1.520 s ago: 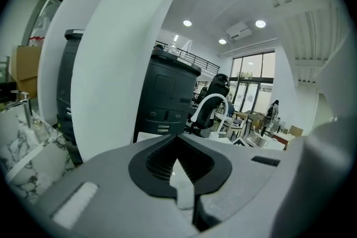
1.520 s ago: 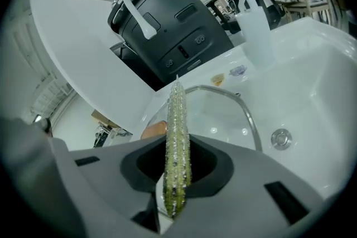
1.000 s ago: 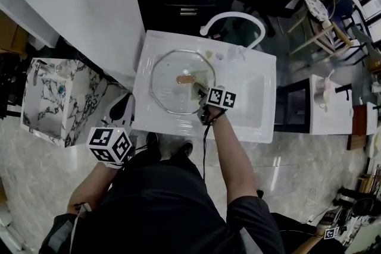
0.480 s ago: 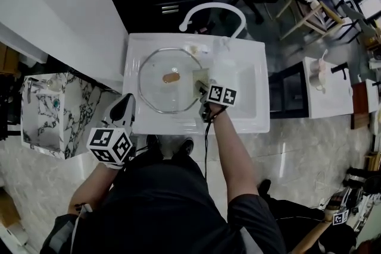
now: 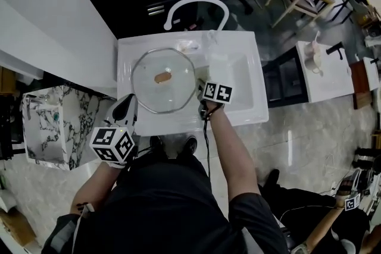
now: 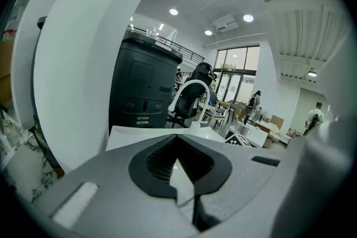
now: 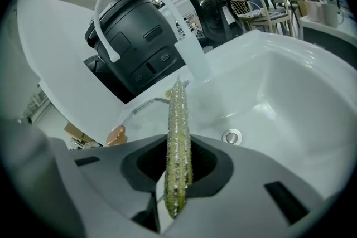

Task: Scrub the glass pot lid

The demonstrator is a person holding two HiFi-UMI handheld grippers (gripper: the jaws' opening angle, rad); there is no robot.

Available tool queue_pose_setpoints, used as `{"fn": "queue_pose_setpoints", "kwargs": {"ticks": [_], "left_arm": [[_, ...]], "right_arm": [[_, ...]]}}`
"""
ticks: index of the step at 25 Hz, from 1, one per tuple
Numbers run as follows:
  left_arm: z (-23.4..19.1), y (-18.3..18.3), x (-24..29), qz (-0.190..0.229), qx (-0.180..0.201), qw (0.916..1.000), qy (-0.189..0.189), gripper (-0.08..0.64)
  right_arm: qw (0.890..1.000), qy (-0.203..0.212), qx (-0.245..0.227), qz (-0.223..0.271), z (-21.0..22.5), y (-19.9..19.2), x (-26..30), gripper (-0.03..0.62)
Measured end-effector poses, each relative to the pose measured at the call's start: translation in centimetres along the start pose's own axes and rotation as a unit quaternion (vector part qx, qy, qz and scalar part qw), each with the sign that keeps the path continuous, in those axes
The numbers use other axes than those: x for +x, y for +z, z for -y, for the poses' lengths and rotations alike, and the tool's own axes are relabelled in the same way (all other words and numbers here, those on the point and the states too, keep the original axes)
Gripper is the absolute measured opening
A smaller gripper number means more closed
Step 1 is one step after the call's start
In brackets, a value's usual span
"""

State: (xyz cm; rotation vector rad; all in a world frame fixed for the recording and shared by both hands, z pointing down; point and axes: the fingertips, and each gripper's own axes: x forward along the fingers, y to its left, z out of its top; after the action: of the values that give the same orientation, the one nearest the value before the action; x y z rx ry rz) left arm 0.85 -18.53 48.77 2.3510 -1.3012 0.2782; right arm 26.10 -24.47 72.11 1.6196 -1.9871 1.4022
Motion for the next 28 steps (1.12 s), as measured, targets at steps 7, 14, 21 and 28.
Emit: {"fn": "queue_pose_setpoints", "kwargs": {"ticks": [7, 14, 21, 28], "left_arm": [[-0.7, -1.1, 1.4, -0.001, 0.005, 1.0000, 0.001, 0.000], [-3.9, -1.5, 0.9, 0.029, 0.026, 0.9991, 0.014, 0.000], [-3.3, 0.7, -1.7, 0.081, 0.036, 0.9960, -0.010, 0.000], [-2.9, 0.6, -2.2, 0.092, 0.041, 0.9947, -0.023, 0.000]], "right_arm": [[0.997, 0.075, -0.016, 0.008, -7.6, -3.2, -1.9, 0.066], [0.986, 0.133, -0.098, -0.033, -16.2, -9.2, -0.7, 0.066], [0.979, 0.132, -0.143, -0.062, -18.3, -10.9, 2.1, 0.066], [0.979, 0.120, -0.150, -0.063, -17.5, -11.2, 3.4, 0.066]]}}
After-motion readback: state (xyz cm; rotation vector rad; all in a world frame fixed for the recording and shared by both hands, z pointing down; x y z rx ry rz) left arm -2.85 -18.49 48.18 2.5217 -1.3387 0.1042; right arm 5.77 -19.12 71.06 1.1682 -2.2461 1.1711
